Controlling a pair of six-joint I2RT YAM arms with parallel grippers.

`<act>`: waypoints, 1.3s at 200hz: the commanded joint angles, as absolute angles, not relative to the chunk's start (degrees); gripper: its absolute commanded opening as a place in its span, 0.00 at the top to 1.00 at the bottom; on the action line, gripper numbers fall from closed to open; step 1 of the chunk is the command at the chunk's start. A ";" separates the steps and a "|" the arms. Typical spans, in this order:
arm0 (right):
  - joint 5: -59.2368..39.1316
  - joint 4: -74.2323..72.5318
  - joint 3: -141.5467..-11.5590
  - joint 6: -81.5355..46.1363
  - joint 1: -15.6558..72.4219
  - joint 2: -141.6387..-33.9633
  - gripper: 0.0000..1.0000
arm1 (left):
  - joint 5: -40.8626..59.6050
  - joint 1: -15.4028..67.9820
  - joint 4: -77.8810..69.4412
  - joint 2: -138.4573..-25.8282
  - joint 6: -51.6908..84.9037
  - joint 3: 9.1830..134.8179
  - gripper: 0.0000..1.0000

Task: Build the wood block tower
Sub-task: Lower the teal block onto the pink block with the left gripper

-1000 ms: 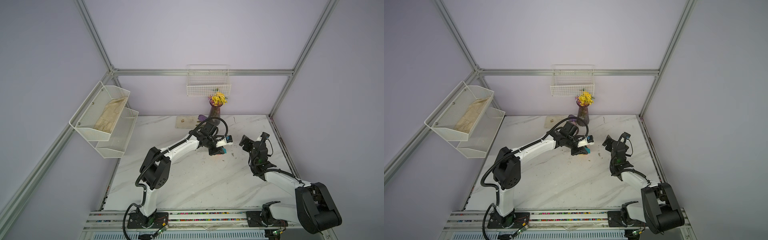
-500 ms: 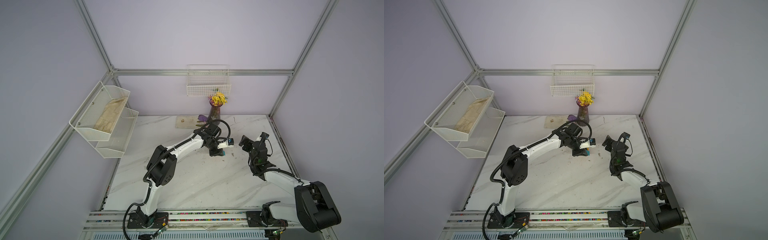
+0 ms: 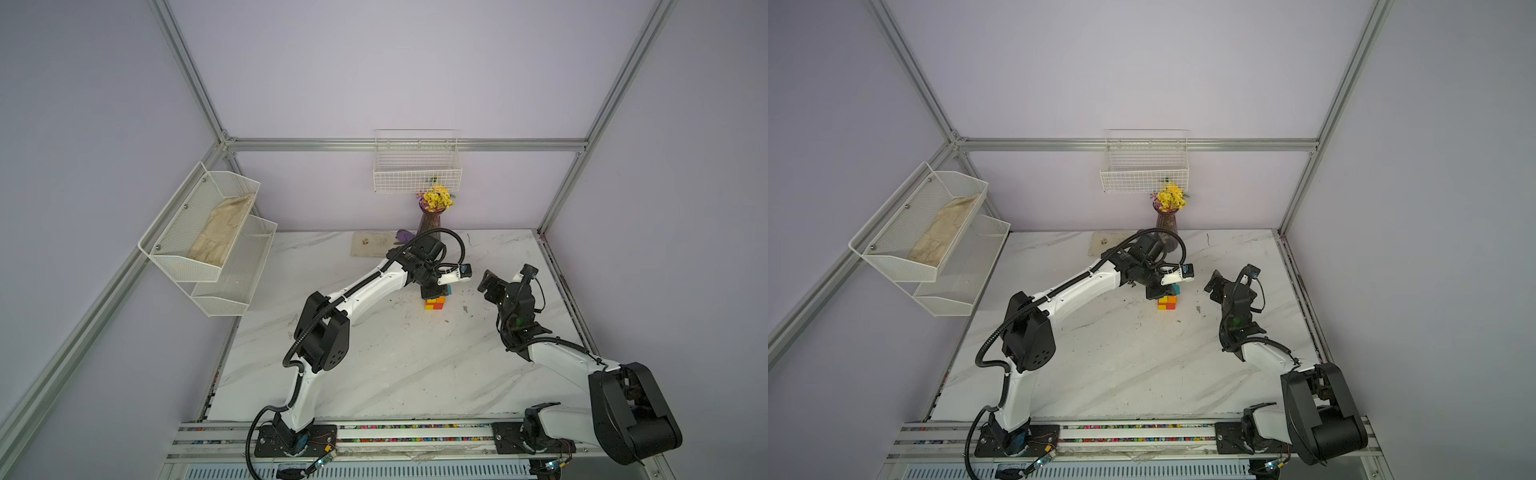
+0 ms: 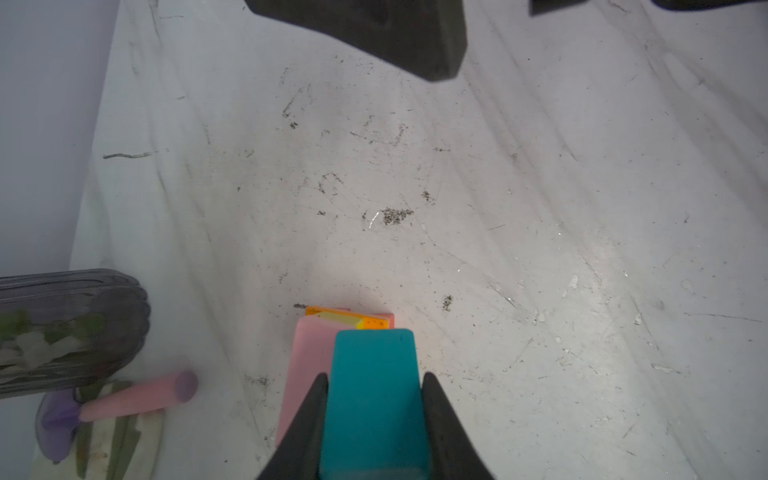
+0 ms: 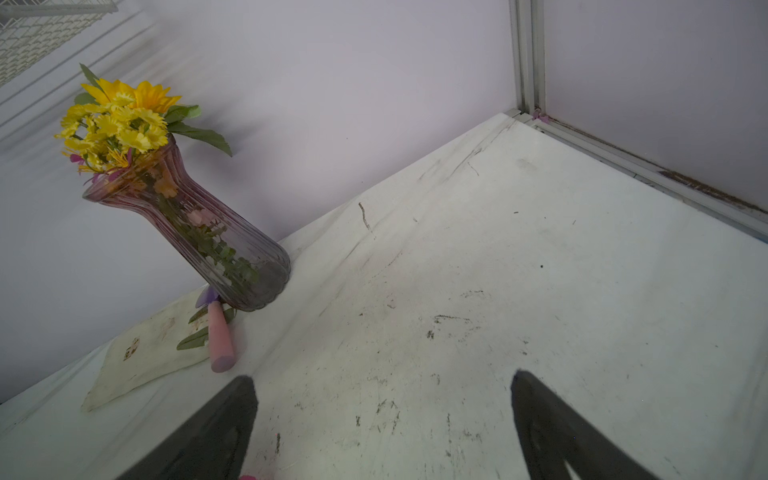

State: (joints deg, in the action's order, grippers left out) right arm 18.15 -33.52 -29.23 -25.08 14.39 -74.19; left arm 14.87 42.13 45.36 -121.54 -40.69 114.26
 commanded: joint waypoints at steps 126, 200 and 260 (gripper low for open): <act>19.24 -34.06 -32.04 -24.43 14.19 -78.04 0.03 | 15.23 40.40 49.13 -127.71 -47.46 126.54 1.00; 19.60 -33.49 -32.92 -24.43 14.17 -78.40 0.03 | 18.72 38.92 49.99 -127.08 -47.91 126.56 1.00; 19.60 -33.40 -33.09 -24.43 14.22 -78.40 0.03 | 23.04 37.01 51.81 -127.46 -48.14 127.68 1.00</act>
State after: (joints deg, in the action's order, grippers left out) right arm 18.61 -33.56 -31.40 -24.80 14.39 -78.13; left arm 19.73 37.71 51.16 -128.35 -47.53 121.73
